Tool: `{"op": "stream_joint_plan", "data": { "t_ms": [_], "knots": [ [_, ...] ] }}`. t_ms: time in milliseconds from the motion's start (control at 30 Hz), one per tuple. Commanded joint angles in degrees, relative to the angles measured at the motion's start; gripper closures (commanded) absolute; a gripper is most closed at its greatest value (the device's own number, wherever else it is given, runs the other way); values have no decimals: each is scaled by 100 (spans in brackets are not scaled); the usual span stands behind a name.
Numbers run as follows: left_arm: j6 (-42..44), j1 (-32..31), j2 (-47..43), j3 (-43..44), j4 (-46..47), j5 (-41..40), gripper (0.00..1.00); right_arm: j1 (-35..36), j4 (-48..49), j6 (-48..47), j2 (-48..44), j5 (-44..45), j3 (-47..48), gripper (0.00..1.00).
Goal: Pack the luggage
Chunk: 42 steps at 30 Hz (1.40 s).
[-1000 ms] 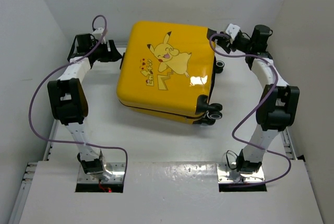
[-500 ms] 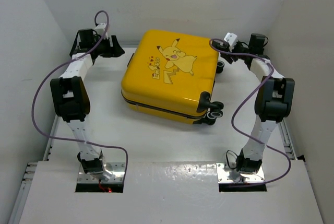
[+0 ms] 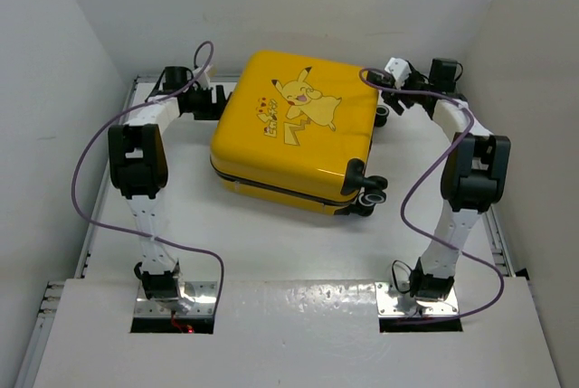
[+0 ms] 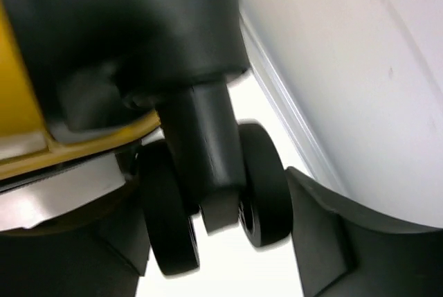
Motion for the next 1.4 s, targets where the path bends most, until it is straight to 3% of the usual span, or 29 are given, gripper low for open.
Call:
{"op": "stream_joint_plan", "data": {
  "t_ms": [0, 100, 233, 367, 500, 567, 600, 667, 767, 867, 1100, 1267, 1367],
  "knots": [
    [247, -147, -41, -116, -111, 725, 25, -143, -234, 388, -517, 448, 17, 29],
    [299, -287, 100, -116, -163, 454, 28, -301, -400, 1092, -789, 790, -53, 28],
    [230, -358, 346, -116, -471, -513, 36, -512, -856, 2287, -1106, 1275, 69, 28],
    [98, -419, 487, -116, -621, -821, 42, -654, -1768, 3342, -1343, 1337, 218, 34],
    [-201, -420, 679, -116, -989, -963, 50, -698, -2483, 4524, -1143, 987, 491, 43],
    [-306, -420, 680, -116, -1156, -963, 53, -680, -2816, 4897, -993, 793, 728, 52],
    [-307, -420, 732, -116, -1209, -1041, 59, -654, -2931, 5560, -775, 575, 798, 56],
    [-307, -420, 733, -194, -1280, -1042, 65, -610, -2950, 5908, -659, 467, 790, 68],
    [-421, -192, 671, -431, -1332, -946, 81, -487, -2564, 6620, -632, 405, 98, 81],
    [-360, -68, 399, -713, -1394, -1112, 100, -364, -2011, 7131, -606, 397, -421, 88],
    [-352, 371, -198, -1267, -1394, -1051, 100, 14, -736, 8387, -351, 151, -1100, 89],
    [-289, 424, -515, -1583, -1394, -621, 100, 357, 310, 9641, 509, -51, -626, 83],
    [-289, 424, -586, -1636, -1394, -559, 100, 646, 697, 9908, 1150, -113, -20, 79]
  ]
}}
